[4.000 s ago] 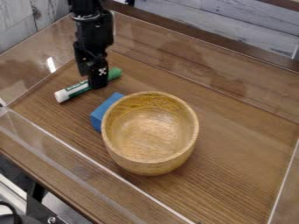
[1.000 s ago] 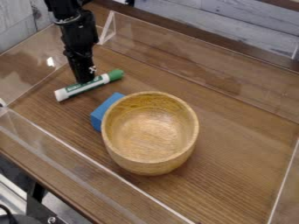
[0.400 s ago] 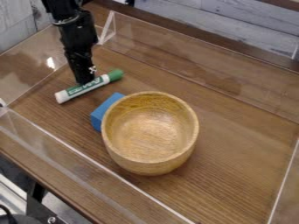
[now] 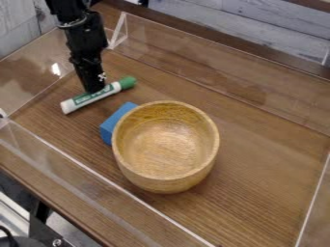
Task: Put the green marker in the brown bowl
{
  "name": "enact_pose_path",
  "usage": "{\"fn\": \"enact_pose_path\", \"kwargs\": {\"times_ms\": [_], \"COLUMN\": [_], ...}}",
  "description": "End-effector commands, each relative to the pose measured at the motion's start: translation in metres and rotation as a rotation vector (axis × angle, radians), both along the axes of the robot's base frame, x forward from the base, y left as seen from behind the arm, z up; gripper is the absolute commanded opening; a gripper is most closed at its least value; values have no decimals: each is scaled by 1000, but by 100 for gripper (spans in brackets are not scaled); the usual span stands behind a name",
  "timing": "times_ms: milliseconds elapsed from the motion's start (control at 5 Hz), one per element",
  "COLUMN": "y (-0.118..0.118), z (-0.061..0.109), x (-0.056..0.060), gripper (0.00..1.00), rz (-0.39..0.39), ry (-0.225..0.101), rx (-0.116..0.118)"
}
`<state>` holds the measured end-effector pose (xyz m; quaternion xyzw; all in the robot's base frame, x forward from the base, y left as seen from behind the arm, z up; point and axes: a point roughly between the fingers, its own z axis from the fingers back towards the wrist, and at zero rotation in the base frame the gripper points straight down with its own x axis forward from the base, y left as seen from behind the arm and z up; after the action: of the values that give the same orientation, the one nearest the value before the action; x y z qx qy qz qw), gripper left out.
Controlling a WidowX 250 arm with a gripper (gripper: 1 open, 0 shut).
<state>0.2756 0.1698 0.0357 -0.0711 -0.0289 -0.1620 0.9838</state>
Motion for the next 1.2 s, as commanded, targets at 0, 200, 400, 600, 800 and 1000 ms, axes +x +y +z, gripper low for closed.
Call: {"fn": "enact_pose_path", "kwargs": {"times_ms": [0, 200, 400, 600, 800, 1000], "y": [8, 7, 6, 5, 6, 6], "z": [9, 12, 16, 18, 14, 11], "x": [4, 6, 8, 10, 10, 10], "gripper": [100, 0, 0, 0, 100, 100], "rz": [9, 2, -4, -9, -11, -13], "ry": [-32, -30, -27, -29, -24, -20], "rx": [20, 19, 18, 16, 9, 2]}}
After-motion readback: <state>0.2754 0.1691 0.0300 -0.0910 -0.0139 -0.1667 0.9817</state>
